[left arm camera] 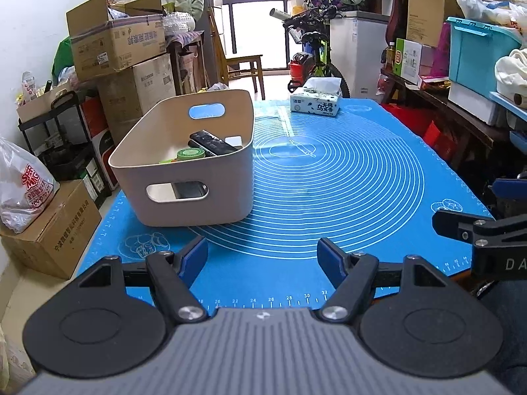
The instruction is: Organize rigid objects
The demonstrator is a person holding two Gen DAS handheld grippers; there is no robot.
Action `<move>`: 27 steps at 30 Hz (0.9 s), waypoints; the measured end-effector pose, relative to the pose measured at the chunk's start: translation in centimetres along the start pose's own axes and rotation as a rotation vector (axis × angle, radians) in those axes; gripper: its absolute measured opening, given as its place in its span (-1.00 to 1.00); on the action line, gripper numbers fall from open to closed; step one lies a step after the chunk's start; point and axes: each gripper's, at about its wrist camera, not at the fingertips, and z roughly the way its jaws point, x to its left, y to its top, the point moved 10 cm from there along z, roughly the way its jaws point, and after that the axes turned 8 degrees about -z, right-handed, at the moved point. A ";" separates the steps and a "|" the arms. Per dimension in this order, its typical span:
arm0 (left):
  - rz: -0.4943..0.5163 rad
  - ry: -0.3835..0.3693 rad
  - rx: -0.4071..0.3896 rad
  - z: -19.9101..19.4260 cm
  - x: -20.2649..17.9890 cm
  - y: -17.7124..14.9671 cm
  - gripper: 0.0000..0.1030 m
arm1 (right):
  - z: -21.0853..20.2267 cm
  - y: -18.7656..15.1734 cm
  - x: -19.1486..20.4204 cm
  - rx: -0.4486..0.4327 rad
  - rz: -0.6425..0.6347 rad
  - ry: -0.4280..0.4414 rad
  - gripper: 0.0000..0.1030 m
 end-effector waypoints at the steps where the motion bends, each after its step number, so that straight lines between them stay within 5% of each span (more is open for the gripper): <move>1: 0.001 0.000 0.001 0.0 0.0 0.0 0.43 | 0.0 -0.1 -0.1 0.002 -0.001 -0.001 0.95; 27: 0.022 -0.006 0.008 0.0 -0.6 -0.2 0.43 | 0.1 -0.7 -0.2 0.020 0.011 0.001 0.95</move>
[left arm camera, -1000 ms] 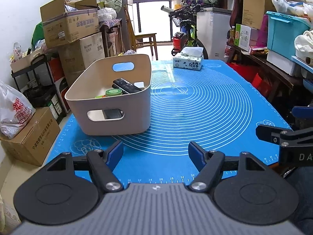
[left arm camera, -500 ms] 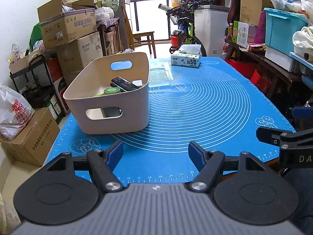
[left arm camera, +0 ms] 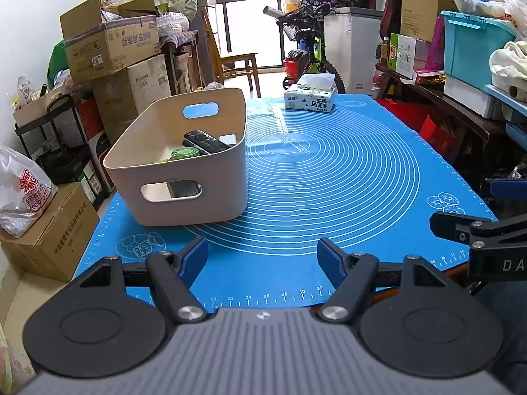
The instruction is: Organize rigid objects
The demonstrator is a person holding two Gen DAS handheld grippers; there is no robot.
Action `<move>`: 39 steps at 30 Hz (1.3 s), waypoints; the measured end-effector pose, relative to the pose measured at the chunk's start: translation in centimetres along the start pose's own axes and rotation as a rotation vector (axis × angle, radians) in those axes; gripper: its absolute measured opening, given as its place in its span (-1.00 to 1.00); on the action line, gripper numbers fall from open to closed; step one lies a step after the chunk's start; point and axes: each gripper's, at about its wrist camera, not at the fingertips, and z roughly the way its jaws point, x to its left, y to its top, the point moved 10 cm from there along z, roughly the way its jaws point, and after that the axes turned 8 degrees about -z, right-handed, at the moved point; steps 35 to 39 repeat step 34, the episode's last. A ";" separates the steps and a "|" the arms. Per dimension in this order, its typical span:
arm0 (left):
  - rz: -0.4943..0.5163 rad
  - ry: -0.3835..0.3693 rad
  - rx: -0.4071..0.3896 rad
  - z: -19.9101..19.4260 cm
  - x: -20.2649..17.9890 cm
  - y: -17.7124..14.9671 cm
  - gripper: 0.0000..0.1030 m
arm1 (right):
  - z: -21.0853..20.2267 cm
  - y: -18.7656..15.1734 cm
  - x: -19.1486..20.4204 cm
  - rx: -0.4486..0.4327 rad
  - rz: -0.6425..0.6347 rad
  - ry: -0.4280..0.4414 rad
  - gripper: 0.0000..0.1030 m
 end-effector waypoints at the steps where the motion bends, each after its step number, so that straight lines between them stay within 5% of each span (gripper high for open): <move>1: 0.000 0.000 -0.001 0.0 0.0 0.0 0.43 | 0.0 0.0 0.0 0.000 0.000 0.000 0.95; 39: 0.003 0.000 0.001 -0.1 -0.2 -0.1 0.43 | 0.0 -0.4 0.0 0.003 0.000 -0.003 0.95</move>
